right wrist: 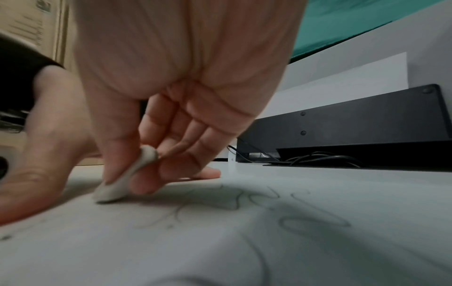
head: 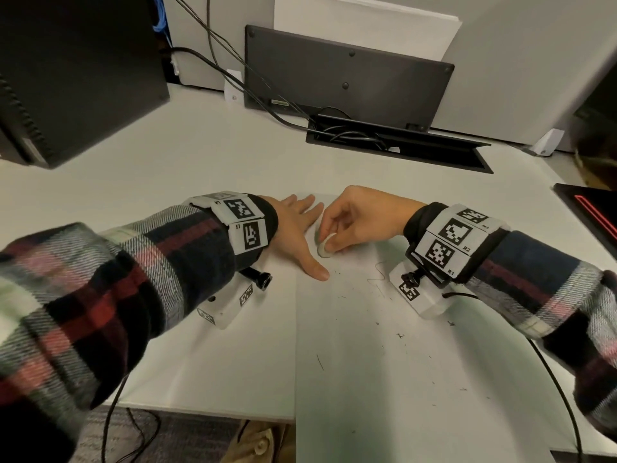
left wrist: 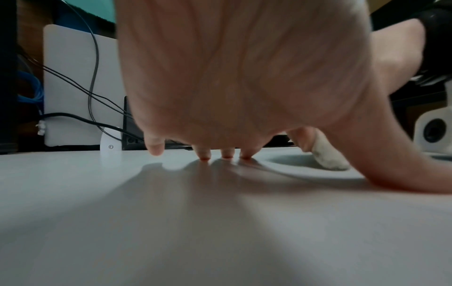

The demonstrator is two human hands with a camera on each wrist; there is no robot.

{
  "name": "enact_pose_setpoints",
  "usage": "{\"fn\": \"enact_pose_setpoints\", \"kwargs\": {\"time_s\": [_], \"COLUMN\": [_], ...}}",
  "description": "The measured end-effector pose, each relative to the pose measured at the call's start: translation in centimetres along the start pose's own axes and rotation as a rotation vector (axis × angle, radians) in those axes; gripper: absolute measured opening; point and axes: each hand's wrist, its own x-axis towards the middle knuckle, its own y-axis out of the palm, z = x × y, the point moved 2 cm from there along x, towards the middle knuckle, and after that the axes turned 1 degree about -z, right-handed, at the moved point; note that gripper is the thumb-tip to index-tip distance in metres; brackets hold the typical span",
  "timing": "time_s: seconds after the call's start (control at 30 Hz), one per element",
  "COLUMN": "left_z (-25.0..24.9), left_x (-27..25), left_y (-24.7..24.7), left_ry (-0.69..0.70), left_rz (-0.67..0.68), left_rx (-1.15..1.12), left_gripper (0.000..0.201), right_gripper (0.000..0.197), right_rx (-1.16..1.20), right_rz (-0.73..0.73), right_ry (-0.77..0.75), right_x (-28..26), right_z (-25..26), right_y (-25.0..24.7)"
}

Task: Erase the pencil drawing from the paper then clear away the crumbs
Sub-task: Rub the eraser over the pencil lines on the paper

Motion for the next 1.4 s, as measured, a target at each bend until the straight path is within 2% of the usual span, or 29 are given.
{"fn": "enact_pose_setpoints", "kwargs": {"time_s": [0.13, 0.27, 0.43, 0.57, 0.7, 0.87, 1.0, 1.17, 1.3, 1.4], "left_z": [0.0, 0.0, -0.1, -0.1, -0.1, -0.2, -0.3, -0.3, -0.3, -0.3], "left_x": [0.1, 0.1, 0.0, 0.1, 0.0, -0.1, -0.2, -0.1, -0.1, -0.1], "left_y": [0.1, 0.1, 0.0, 0.1, 0.0, 0.0, -0.1, -0.1, -0.1, -0.1], "left_ry": [-0.008, -0.016, -0.012, -0.013, -0.01, -0.013, -0.011, -0.014, -0.006, 0.005], "left_rz": [-0.003, 0.012, 0.012, 0.004, -0.007, 0.005, 0.005, 0.008, 0.0, -0.009], "left_rx": [0.001, -0.005, -0.006, -0.013, -0.005, -0.021, -0.019, -0.008, 0.008, 0.019], "left_gripper": [0.123, 0.123, 0.123, 0.122, 0.122, 0.123, 0.121, 0.122, 0.123, 0.121], "right_gripper": [0.012, 0.012, 0.014, 0.013, 0.01, 0.007, 0.013, 0.011, 0.012, 0.012], "right_rx": [-0.137, -0.042, -0.152, -0.042, -0.184, -0.016, -0.137, -0.041, -0.189, -0.194], "right_rz": [-0.17, -0.05, -0.167, -0.024, -0.151, 0.003, -0.123, -0.002, -0.167, -0.159], "right_ry": [-0.022, -0.003, -0.011, -0.02, -0.027, -0.019, -0.022, -0.025, 0.0, 0.008], "right_x": [0.7, 0.1, 0.5, -0.2, 0.4, -0.6, 0.2, -0.7, 0.0, 0.1], "right_z": [-0.4, -0.2, -0.3, 0.3, -0.1, 0.2, 0.0, 0.1, -0.9, -1.2], "right_y": [-0.6, -0.1, -0.6, 0.4, -0.5, 0.3, -0.3, 0.3, -0.9, -1.0]}}
